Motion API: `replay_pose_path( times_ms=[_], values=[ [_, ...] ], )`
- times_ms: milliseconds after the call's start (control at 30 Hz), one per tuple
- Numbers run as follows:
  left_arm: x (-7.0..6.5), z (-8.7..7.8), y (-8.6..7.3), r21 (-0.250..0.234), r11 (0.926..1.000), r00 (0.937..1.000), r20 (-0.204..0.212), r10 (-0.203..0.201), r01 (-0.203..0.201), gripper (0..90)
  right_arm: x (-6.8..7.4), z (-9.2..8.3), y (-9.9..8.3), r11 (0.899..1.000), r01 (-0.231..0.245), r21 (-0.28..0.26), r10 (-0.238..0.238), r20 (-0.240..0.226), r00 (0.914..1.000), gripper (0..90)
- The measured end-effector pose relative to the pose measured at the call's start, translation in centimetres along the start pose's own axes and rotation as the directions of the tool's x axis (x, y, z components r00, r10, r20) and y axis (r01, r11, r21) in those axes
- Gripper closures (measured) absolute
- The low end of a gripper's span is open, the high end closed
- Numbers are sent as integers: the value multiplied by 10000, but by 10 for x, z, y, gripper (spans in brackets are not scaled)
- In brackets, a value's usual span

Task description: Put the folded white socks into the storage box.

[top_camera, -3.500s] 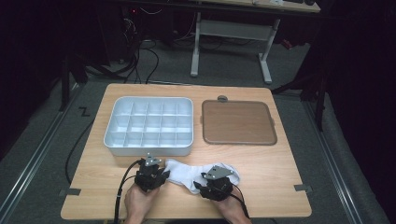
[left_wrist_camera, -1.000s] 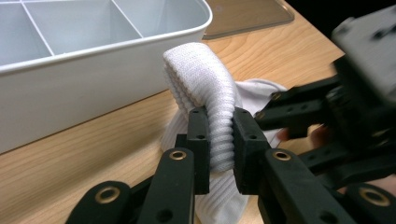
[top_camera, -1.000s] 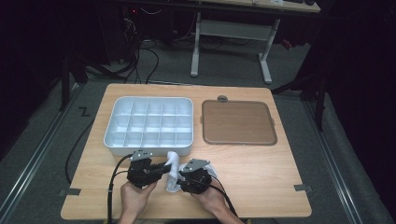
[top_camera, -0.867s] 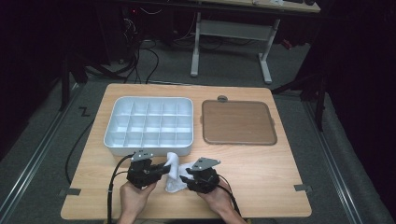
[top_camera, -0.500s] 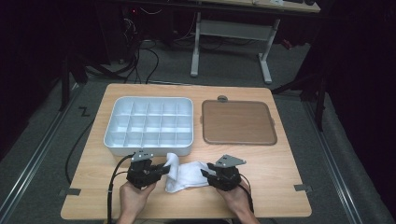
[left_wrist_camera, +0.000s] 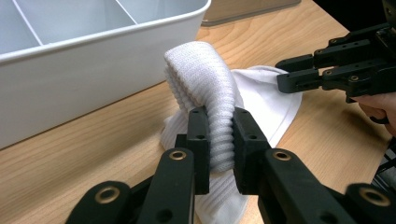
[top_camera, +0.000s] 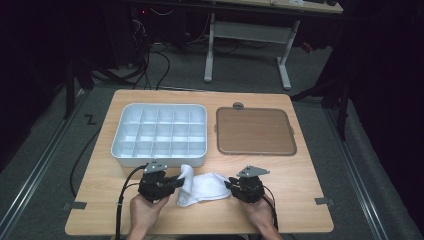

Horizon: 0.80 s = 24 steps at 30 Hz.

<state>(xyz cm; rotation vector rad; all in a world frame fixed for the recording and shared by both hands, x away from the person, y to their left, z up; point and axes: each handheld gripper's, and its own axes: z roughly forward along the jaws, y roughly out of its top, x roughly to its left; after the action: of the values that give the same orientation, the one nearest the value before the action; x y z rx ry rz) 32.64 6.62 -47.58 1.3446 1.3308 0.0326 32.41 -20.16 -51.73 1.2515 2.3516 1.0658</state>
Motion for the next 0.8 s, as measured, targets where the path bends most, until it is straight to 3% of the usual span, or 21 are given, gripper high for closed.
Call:
replay_pose_path(
  times_ms=[167, 400, 800],
  values=[
    [-4, 3, -2, 135, 9999, 9999, 97, 105, -107, 794, 3, 4, -1, 9998, 6, 181, -5, -99, 10000, 835],
    [-9, 11, -8, 365, 9985, 9991, -4, 414, -414, 794, 10, 7, 0, 9998, 59, 181, -57, -118, 9999, 840],
    [-13, 17, -12, 657, 9968, 9989, -39, 463, -459, 792, 22, 13, 2, 9998, 117, 188, -111, -310, 9995, 840]
  ],
)
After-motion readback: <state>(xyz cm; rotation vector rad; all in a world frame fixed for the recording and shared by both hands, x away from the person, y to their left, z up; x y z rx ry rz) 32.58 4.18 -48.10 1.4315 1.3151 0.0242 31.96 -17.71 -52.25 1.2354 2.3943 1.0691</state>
